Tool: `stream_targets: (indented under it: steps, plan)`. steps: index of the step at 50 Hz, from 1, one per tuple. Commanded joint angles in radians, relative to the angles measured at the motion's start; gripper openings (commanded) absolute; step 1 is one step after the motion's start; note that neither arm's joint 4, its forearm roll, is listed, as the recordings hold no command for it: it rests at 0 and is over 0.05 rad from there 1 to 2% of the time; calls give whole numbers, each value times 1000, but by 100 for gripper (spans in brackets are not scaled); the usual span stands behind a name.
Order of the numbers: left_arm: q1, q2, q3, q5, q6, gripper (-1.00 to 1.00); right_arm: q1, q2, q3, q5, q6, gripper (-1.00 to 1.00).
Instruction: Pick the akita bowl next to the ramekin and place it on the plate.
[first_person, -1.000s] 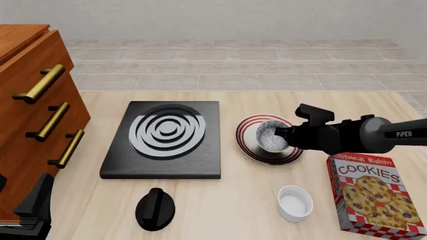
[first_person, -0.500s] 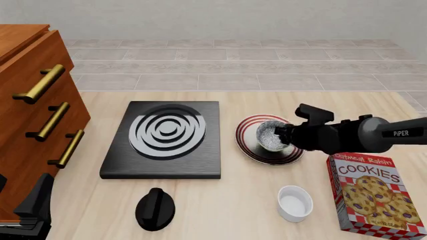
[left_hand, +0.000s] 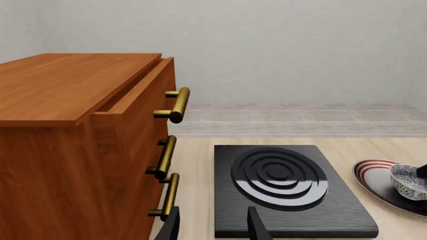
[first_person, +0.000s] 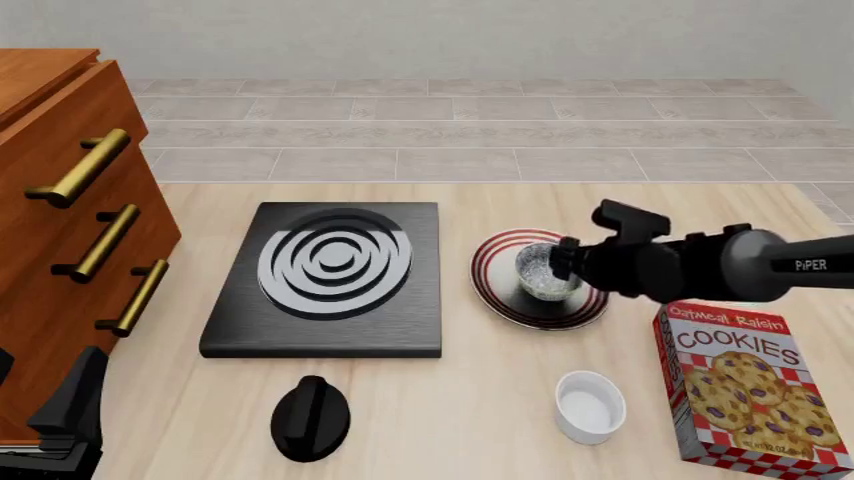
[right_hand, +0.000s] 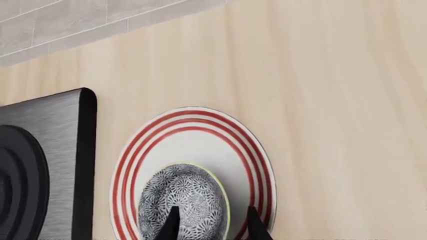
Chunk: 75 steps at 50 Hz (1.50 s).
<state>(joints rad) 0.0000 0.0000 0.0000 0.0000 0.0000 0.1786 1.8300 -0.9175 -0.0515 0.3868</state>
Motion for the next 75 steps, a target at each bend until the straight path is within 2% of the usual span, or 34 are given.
stream_targets:
  steps: [1,35,75]
  plan:
    - [0,0,0,0,0,100,6,-47,-2,27,6,100]
    - [0,0,0,0,0,100,-23,-215,54,85,0,100]
    - [0,0,0,0,0,100,-56,-392,120,144,29,100]
